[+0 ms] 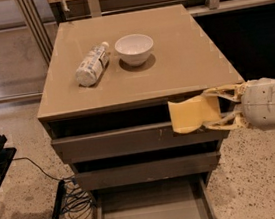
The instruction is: Pick sponge from bottom drawer and place on counter
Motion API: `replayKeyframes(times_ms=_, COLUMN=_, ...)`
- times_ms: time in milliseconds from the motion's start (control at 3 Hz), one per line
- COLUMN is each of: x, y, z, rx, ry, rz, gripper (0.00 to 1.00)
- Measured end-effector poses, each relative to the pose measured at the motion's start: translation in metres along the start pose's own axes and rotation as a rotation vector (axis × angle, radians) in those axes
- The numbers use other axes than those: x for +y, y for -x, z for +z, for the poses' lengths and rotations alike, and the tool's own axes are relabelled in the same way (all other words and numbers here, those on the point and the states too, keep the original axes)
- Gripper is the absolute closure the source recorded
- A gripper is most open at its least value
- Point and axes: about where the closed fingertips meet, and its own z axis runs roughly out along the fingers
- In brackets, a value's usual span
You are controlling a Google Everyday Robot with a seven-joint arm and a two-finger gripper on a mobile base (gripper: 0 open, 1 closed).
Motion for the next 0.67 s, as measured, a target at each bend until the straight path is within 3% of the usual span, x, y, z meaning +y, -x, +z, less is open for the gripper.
replayKeyframes(times_ms=333, x=-0.042, y=-0.004, z=-0.002, rx=0.101, ry=0.026, rz=-0.045, gripper=1.0)
replayKeyframes(times_ms=667, x=-0.095, y=-0.013, z=-0.011, rx=0.248, ry=0.075, rz=-0.073, gripper=1.0)
